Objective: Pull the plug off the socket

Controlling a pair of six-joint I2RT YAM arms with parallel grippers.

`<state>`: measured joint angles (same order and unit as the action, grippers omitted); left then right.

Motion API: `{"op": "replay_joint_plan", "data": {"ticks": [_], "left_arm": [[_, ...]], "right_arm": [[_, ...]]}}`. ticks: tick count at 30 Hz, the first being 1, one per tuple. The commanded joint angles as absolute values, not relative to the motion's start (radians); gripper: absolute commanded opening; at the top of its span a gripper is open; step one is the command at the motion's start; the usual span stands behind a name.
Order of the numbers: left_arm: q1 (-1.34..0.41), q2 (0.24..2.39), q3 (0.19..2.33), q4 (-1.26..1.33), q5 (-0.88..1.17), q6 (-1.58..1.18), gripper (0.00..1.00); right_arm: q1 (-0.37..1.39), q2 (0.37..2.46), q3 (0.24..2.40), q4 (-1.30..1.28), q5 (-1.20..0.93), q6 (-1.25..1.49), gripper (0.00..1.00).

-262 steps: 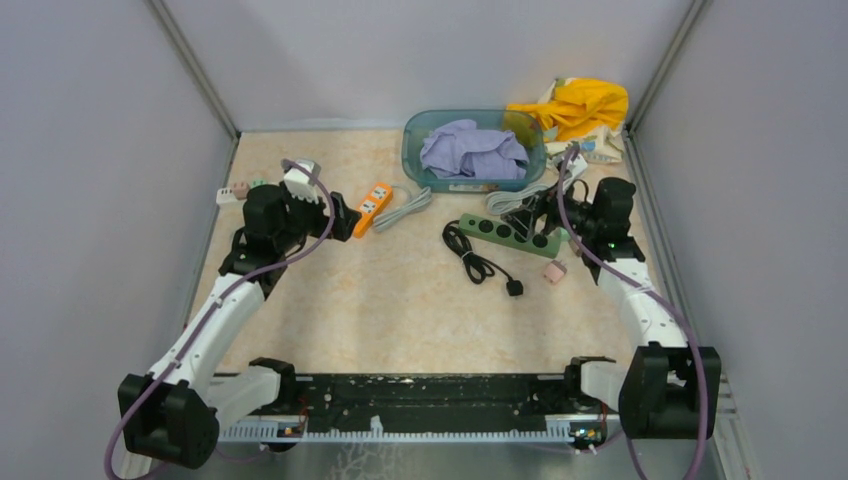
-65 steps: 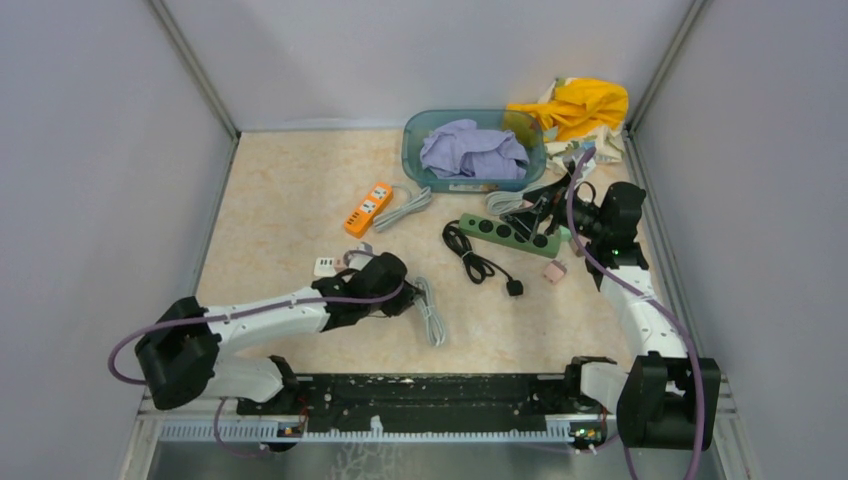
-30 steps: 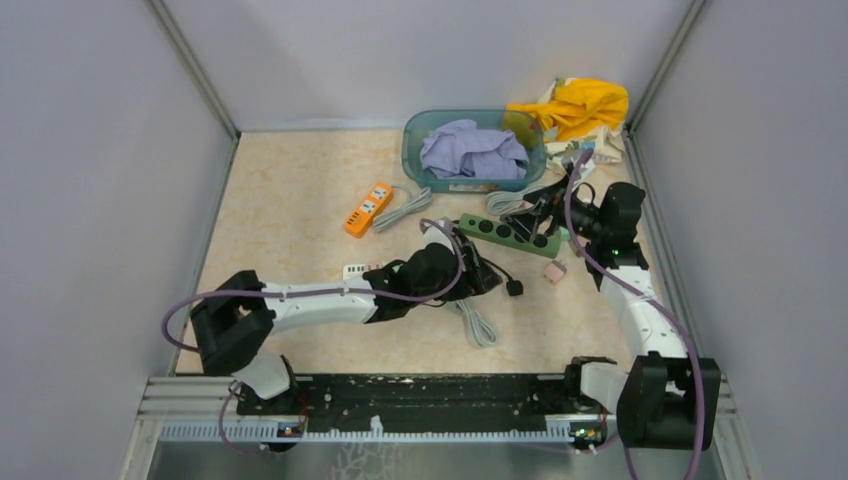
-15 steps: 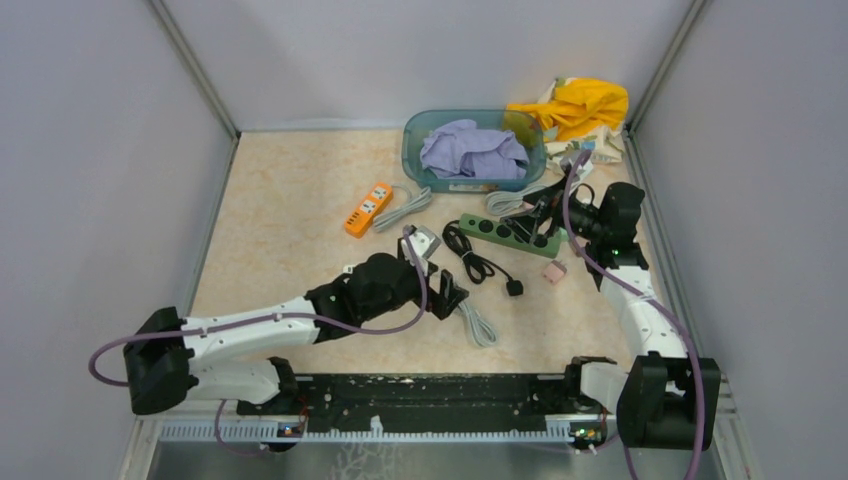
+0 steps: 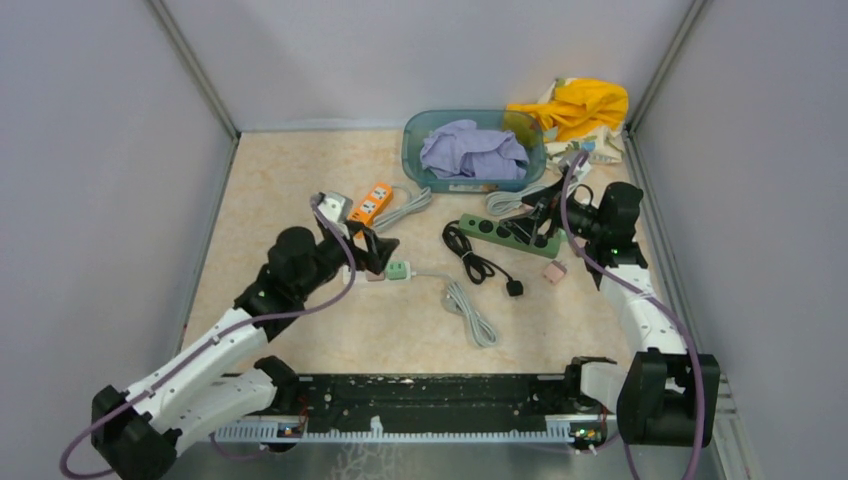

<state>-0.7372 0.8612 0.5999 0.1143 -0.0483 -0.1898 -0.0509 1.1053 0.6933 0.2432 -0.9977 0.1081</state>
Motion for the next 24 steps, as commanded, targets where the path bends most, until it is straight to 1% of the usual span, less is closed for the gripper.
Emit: {"op": "replay_joint_plan", "data": {"ticks": [1,4,6,12,24], "left_arm": [[-0.601,0.842,0.735,-0.033,0.127,-0.135,1.00],[-0.567,0.871,0.818,-0.137,0.099,-0.021,1.00],[-0.547,0.885,0.828,-0.161,0.081,0.031,1.00],[-0.522,0.912,0.717,-0.116,-0.026,0.116,1.00],[-0.520,0.905,0.664,-0.131,-0.177,0.232,1.00]], "right_arm": [[-0.059,1.110,0.692,0.284,-1.028,0.086,0.99],[-0.058,1.110,0.692,0.283,-1.035,0.075,0.99],[-0.058,1.112,0.690,0.282,-1.041,0.069,0.99],[-0.058,1.120,0.684,0.288,-1.071,0.057,0.99],[-0.057,1.148,0.688,0.288,-1.150,0.010,0.99]]}}
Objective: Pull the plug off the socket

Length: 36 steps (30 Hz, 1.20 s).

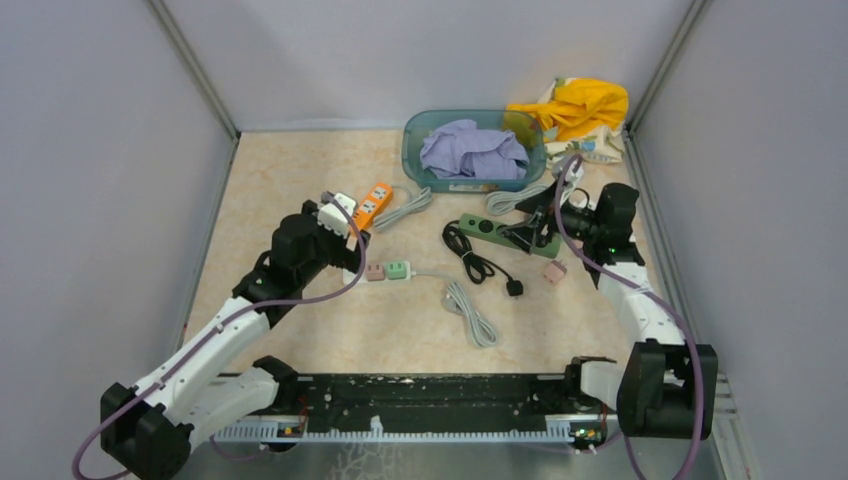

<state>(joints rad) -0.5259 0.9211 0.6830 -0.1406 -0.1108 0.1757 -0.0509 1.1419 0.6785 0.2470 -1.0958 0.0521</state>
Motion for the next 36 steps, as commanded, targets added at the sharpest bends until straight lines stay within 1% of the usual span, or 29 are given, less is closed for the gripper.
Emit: {"op": "replay_joint_plan", "data": {"ticks": [1,5,11,12,16,20,24,30,36], "left_arm": [[-0.521,0.904,0.664,-0.132,-0.183,0.232,1.00],[-0.521,0.890,0.653,-0.123,-0.200,0.235,1.00],[-0.520,0.880,0.650,-0.123,-0.206,0.235,1.00],[-0.520,0.877,0.650,-0.123,-0.208,0.234,1.00],[-0.520,0.872,0.647,-0.123,-0.208,0.230,1.00],[-0.520,0.871,0.647,-0.127,-0.232,0.226,1.00],[-0.521,0.864,0.644,-0.125,-0.258,0.225,1.00],[-0.520,0.864,0.644,-0.129,-0.350,0.220,1.00],[-0.509,0.862,0.644,-0.128,-0.406,0.201,1.00]], "right_arm": [[-0.057,1.150,0.697,0.276,-1.154,0.000,0.99],[-0.022,1.169,0.766,0.142,-1.156,-0.091,0.99],[0.114,1.227,0.943,-0.281,-1.073,-0.481,0.99],[0.136,1.236,0.964,-0.313,-1.056,-0.525,0.99],[0.209,1.272,1.023,-0.351,-1.014,-0.602,0.99],[0.303,1.312,1.082,-0.443,-1.006,-0.754,0.99],[0.422,1.357,1.127,-0.491,-0.910,-0.833,0.99],[0.544,1.410,1.144,-0.473,-0.795,-0.884,0.99],[0.620,1.443,1.147,-0.429,-0.745,-0.883,0.99]]}}
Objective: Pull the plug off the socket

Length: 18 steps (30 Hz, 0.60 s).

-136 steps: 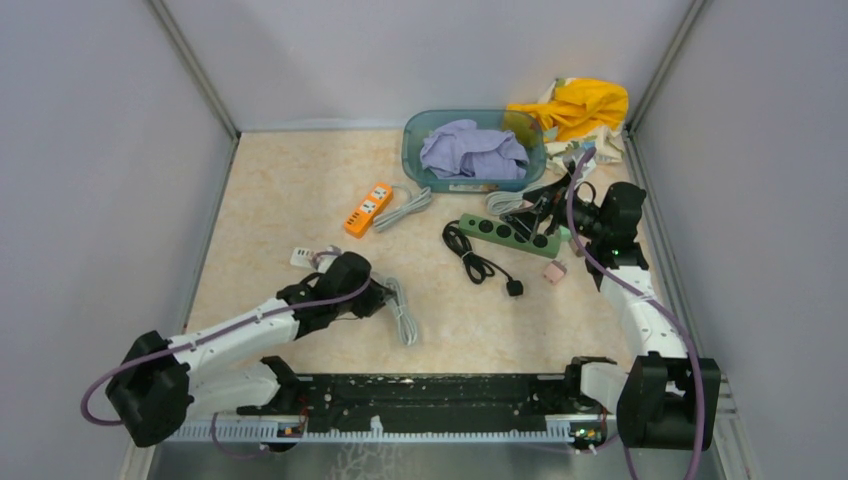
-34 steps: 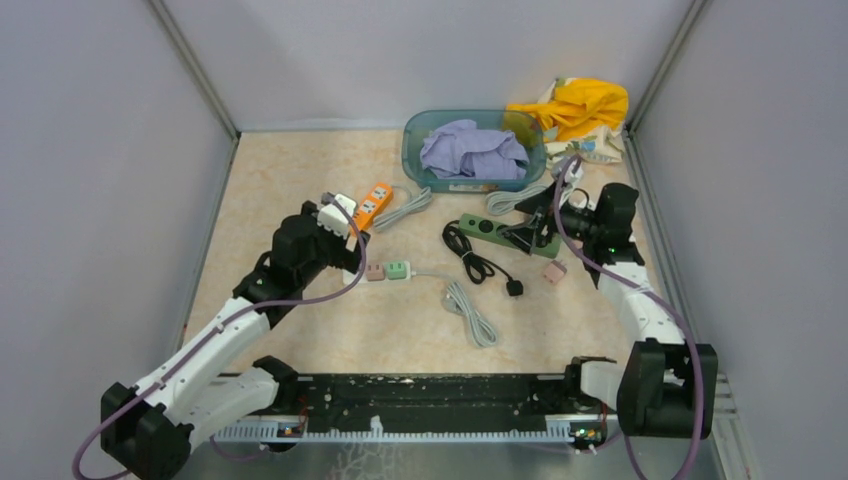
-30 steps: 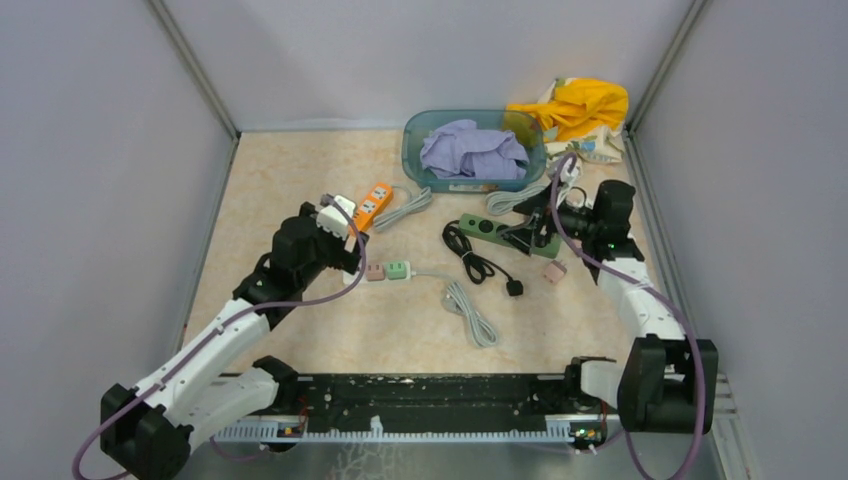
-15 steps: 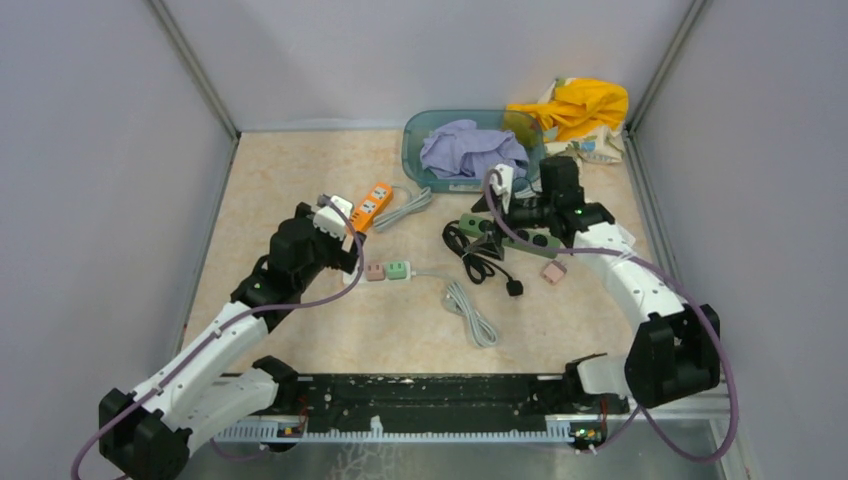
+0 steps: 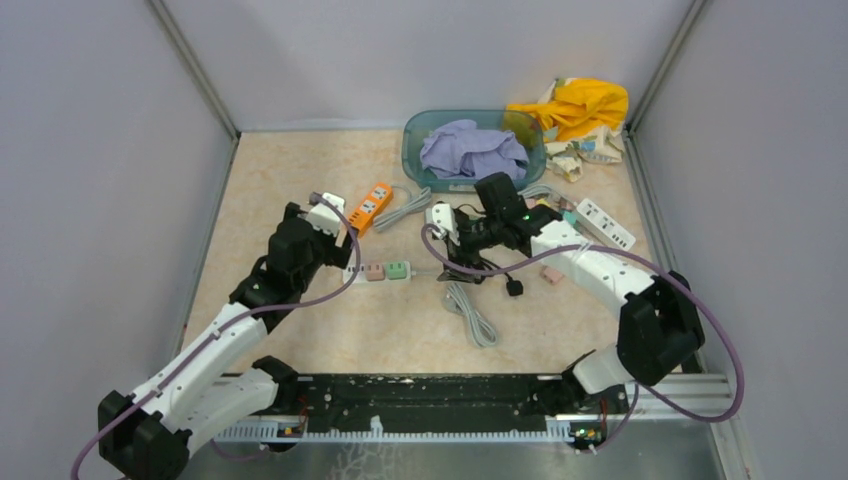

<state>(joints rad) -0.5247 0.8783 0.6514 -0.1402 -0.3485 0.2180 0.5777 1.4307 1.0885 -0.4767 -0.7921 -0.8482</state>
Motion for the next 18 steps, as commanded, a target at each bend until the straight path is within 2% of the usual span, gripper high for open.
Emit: {"op": "replay_joint_plan", "data": {"ticks": [1,10,18], "left_arm": [[-0.501,0.865,0.648,-0.130,-0.400,0.189,1.00],[-0.231,0.914,0.715,-0.177,-0.101,-0.003,1.00],[-0.205,0.915,0.724,-0.189,-0.087,-0.009,1.00]], "right_arm": [[0.635,1.450,1.148,-0.423,-0.734,-0.885,0.99],[0.691,1.512,1.181,-0.353,-0.675,-0.841,0.99],[0.715,1.561,1.209,-0.322,-0.632,-0.825,0.99]]}}
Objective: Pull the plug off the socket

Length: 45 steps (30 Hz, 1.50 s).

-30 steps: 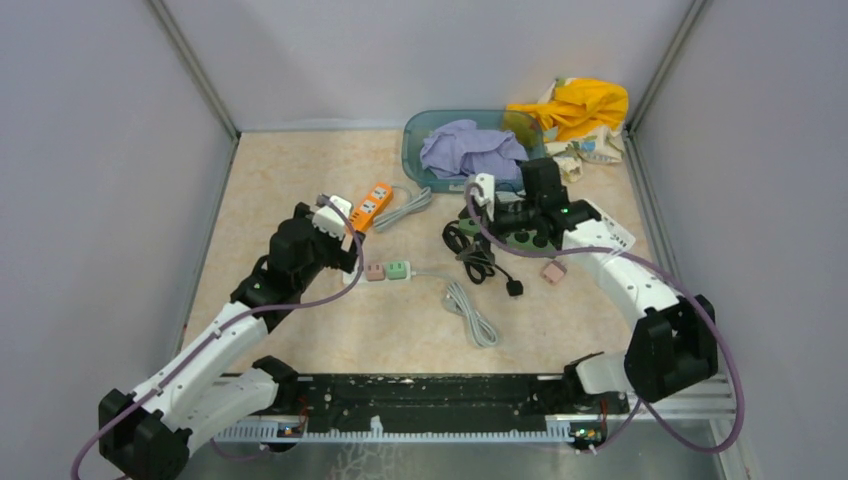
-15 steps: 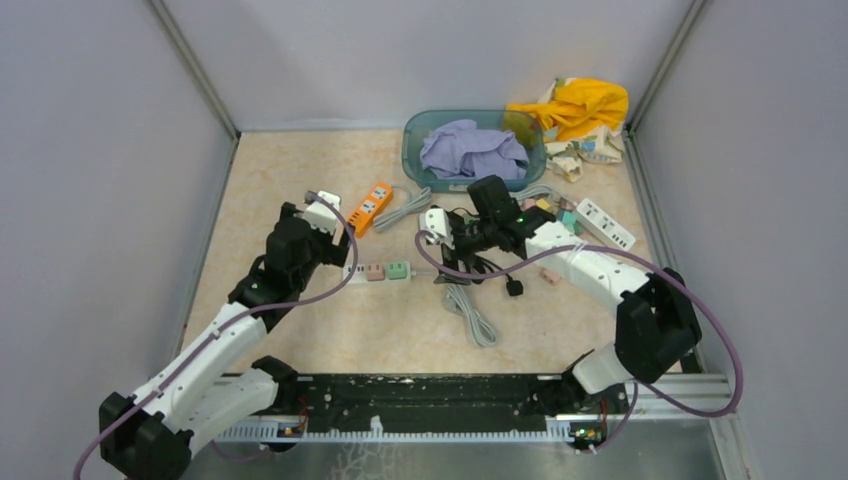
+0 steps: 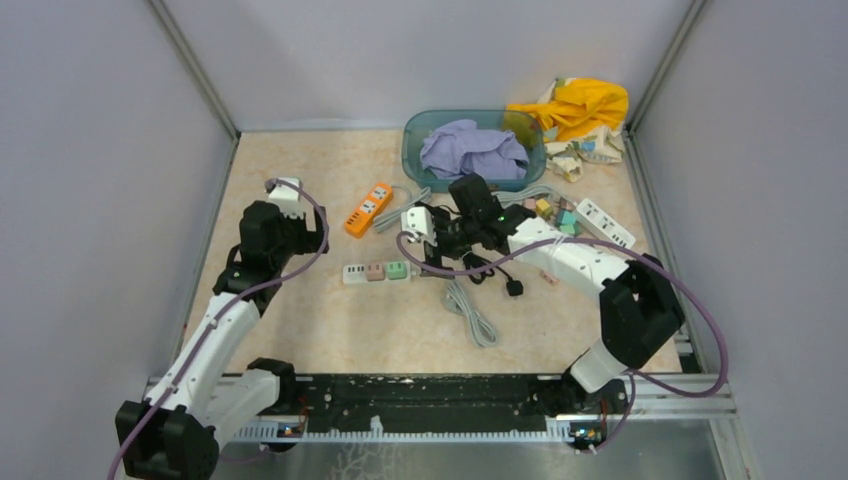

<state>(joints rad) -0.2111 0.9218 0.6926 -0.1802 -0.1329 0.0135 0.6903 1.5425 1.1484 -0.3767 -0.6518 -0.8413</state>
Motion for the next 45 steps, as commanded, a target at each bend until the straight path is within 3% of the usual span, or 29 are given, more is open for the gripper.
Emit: {"op": "replay_joint_plan", "data": {"ticks": [1,12,21,27,31,33,39,45], "left_arm": [[-0.206,0.916,0.724,-0.189,-0.087,-0.008,1.00],[-0.206,0.912,0.722,-0.191,-0.075,0.001,1.00],[-0.206,0.908,0.720,-0.189,-0.083,0.003,1.00],[-0.205,0.901,0.717,-0.189,-0.089,0.008,1.00],[-0.205,0.901,0.718,-0.189,-0.085,0.009,1.00],[-0.206,0.901,0.716,-0.189,-0.080,0.008,1.00],[-0.206,0.902,0.716,-0.182,-0.015,0.019,1.00],[-0.206,0.880,0.709,-0.133,0.282,0.040,1.00]], "right_arm": [[0.718,1.569,1.213,-0.322,-0.628,-0.823,0.99],[0.748,1.645,1.253,-0.281,-0.556,-0.772,0.98],[0.824,1.770,1.294,-0.279,-0.509,-0.750,0.88],[0.849,1.852,1.342,-0.295,-0.472,-0.753,0.70],[0.853,1.872,1.349,-0.307,-0.468,-0.775,0.41],[0.854,1.873,1.347,-0.319,-0.469,-0.787,0.33],[0.848,1.787,1.259,-0.341,-0.477,-0.844,0.17],[0.785,1.603,1.118,-0.395,-0.583,-0.903,0.09]]}}
